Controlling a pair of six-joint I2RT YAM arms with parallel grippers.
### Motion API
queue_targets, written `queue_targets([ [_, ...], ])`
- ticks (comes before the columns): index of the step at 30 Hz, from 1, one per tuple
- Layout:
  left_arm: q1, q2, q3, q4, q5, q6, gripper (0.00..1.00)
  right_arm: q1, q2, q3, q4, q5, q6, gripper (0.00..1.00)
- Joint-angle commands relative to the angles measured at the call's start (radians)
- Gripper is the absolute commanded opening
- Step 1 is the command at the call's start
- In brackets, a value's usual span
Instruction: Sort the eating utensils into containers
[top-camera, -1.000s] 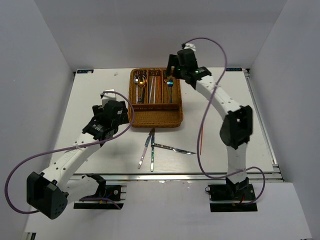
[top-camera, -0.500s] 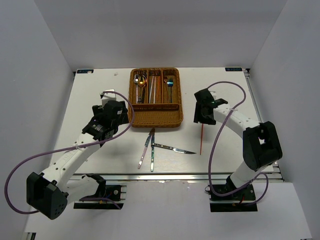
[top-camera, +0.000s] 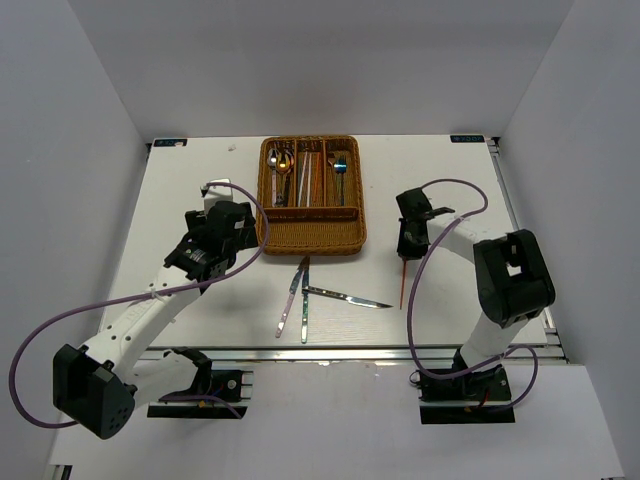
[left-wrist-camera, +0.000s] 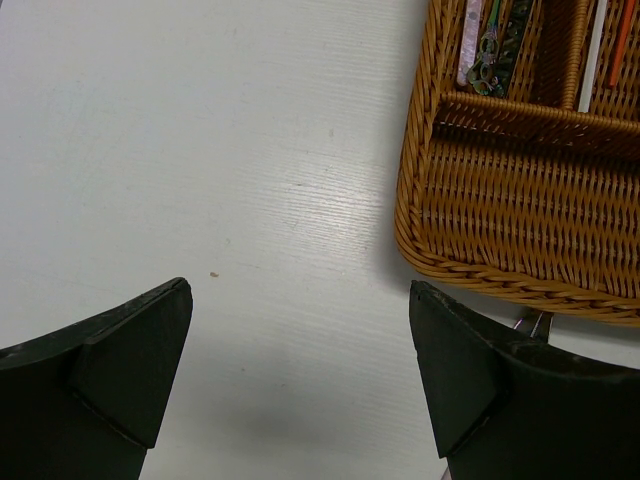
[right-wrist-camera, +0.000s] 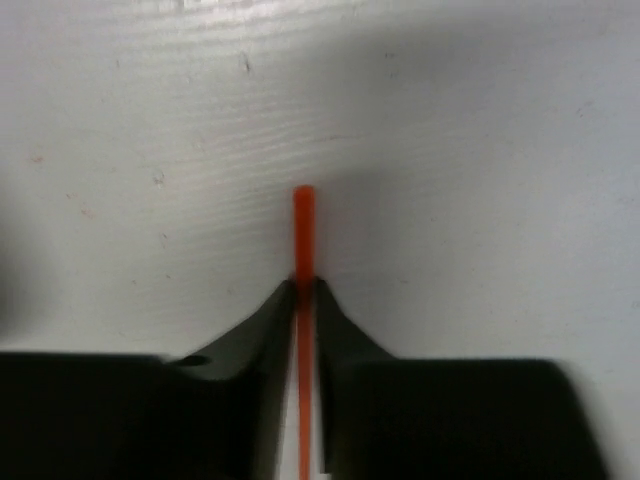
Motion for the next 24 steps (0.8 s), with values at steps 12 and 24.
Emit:
queue_targets([
  [12,-0.004,-0.024,0.002,0.005,-0.006,0.005,0.98,0.006,-0.185,0.138,0.138,-0.064,-0.034,0.00],
  [24,-0.001,-0.007,0.001,0.005,-0.034,0.012,0.98,0.039,0.438,1.023,0.532,-0.436,-0.007,0.00],
])
